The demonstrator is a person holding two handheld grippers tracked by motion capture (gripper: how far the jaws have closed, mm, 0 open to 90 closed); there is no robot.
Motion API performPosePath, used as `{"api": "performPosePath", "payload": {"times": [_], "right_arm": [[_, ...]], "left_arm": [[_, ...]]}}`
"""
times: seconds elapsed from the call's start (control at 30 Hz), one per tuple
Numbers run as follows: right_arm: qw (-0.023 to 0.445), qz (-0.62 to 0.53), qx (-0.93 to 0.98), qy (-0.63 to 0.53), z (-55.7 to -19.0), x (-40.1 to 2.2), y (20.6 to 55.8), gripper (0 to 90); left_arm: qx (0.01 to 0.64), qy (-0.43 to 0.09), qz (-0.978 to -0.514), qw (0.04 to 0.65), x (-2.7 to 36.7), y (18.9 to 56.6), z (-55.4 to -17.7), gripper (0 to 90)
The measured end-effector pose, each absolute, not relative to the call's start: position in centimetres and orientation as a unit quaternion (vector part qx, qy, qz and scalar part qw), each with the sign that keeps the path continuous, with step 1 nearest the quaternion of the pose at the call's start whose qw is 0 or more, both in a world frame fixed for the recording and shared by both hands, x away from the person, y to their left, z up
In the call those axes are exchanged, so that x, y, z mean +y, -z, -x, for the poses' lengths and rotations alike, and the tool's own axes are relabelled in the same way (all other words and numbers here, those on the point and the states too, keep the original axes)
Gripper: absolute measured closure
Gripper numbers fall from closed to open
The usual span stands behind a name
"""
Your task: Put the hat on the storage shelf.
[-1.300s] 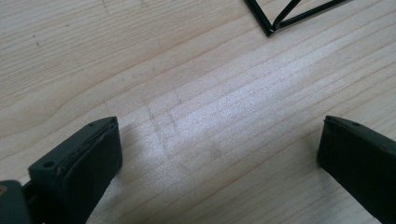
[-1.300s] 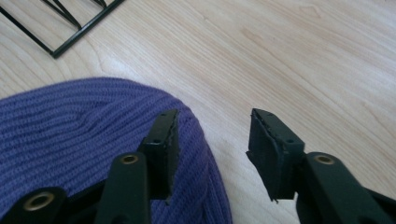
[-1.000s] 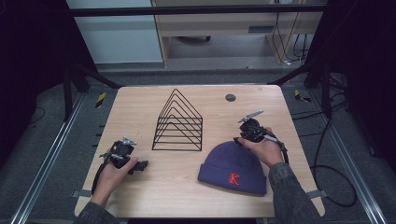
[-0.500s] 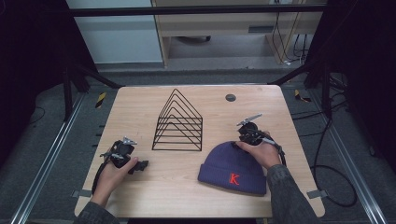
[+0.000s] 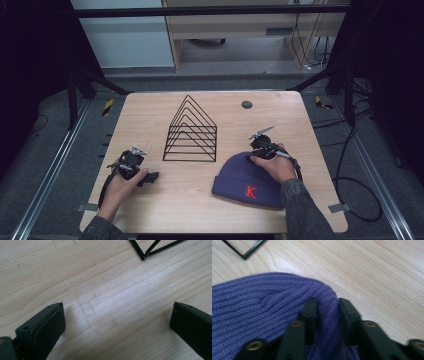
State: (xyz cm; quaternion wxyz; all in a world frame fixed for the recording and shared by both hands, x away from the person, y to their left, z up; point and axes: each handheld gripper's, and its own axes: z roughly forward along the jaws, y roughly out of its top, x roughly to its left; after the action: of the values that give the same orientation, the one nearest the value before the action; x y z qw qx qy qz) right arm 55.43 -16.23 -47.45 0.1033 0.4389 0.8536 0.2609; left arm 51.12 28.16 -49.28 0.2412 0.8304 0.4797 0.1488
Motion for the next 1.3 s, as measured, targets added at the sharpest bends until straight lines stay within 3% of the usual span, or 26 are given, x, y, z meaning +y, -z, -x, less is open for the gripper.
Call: {"api": "performPosePath", "payload": {"times": [0.1,0.37,0.7,1.03,1.3], "right_arm": [[0.103,-0.428,0.857,-0.269,-55.2,-16.4,47.1,76.6],[0.128,-0.417,0.843,-0.316,-53.2,-17.3,44.8,77.7],[0.167,-0.382,0.832,-0.366,-49.6,-17.9,40.7,78.2],[0.192,-0.34,0.827,-0.403,-46.6,-17.4,36.6,78.5],[0.207,-0.332,0.826,-0.407,-47.0,-17.4,33.7,78.6]], "left_arm": [[0.481,-0.148,-0.83,0.241,28.1,49.3,-51.1,0.0],[0.467,-0.15,-0.834,0.254,28.2,49.3,-51.1,1.1],[0.461,-0.167,-0.797,0.353,28.5,47.5,-50.1,6.6],[0.446,-0.196,-0.78,0.394,28.3,46.1,-49.4,6.1],[0.45,-0.187,-0.767,0.418,28.9,45.3,-49.1,6.1]]}}
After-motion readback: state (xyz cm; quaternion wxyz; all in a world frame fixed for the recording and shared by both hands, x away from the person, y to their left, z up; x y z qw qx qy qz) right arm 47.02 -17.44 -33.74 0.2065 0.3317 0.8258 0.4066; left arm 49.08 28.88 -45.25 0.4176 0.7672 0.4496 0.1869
